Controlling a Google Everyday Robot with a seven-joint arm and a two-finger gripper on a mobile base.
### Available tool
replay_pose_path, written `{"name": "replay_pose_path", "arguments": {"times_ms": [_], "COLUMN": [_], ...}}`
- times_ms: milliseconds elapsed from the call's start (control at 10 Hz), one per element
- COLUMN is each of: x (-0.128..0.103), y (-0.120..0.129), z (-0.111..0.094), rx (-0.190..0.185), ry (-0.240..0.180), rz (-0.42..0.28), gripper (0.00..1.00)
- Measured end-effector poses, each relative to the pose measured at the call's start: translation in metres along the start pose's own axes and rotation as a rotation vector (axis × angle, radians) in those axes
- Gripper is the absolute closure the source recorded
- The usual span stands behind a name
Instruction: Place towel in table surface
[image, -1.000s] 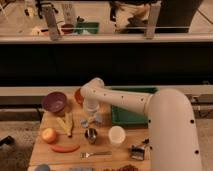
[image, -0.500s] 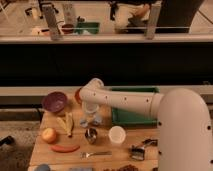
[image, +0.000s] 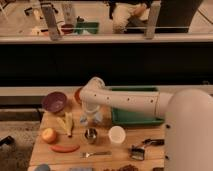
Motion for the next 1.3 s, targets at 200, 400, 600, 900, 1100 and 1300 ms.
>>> {"name": "replay_pose_path", "arguments": {"times_ms": [200,400,600,900,1100,1300], "x": [-0.002,-0.004,-0.005,-0.005,-0.003,-0.003], "y": [0.0,0.0,0.0,-0.002,-0.004,-0.005], "z": [-0.008,-0.018,-0.02,-0.022,-0.027,-0.027], "rx": [0.019,0.039,0.051,0.063,0.073,0.076], "ry": [0.011,0.019,0.025,0.039,0.054,0.056], "rz": [-0.005,-0.004,-0.005,-0.005,-0.006,-0.005], "gripper": [0.9,0.9,0.9,0.89,0.72,0.54]}}
